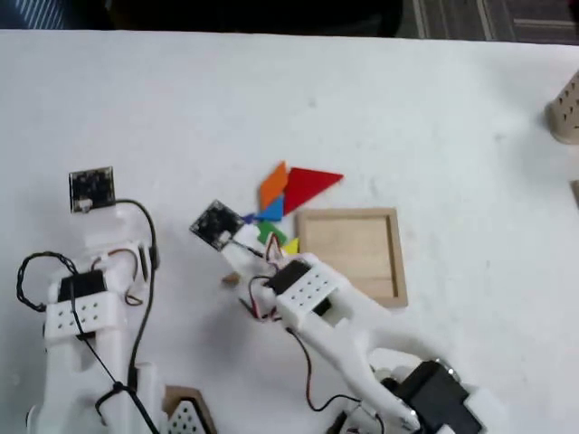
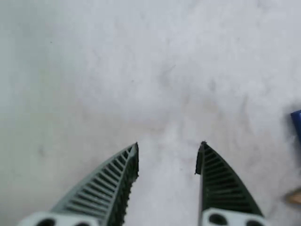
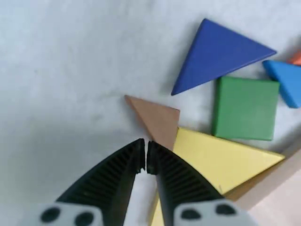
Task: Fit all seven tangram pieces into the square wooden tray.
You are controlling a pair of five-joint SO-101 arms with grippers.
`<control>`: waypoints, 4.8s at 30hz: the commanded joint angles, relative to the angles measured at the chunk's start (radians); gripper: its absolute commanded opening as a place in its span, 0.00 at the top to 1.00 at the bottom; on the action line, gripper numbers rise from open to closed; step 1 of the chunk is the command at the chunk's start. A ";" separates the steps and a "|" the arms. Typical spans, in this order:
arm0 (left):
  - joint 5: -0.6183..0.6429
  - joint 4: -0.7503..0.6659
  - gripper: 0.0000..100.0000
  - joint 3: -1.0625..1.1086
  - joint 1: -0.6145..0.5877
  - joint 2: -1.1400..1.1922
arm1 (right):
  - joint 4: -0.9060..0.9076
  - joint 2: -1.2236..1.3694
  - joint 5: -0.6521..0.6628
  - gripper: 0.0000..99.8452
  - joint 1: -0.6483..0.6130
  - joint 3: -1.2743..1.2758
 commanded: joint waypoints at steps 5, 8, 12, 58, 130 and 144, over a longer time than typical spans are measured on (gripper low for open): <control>0.012 -0.025 0.79 -0.021 -0.012 0.002 | 0.010 0.051 -0.038 0.98 0.116 -0.196; 0.012 -0.025 0.79 -0.021 -0.012 0.002 | 0.070 0.062 -0.130 0.98 0.236 -0.299; 0.011 -0.025 0.79 -0.021 -0.012 0.002 | 0.047 0.110 -0.170 0.98 0.384 -0.388; 0.011 -0.052 0.79 -0.006 -0.012 0.002 | 0.351 0.437 -0.077 0.98 0.309 -0.741; 0.011 -0.052 0.79 -0.005 -0.012 0.002 | 0.522 0.180 -0.433 0.86 0.414 -0.582; 0.017 -0.110 0.79 -0.008 -0.105 0.001 | 0.282 0.220 -0.331 0.95 0.131 -0.578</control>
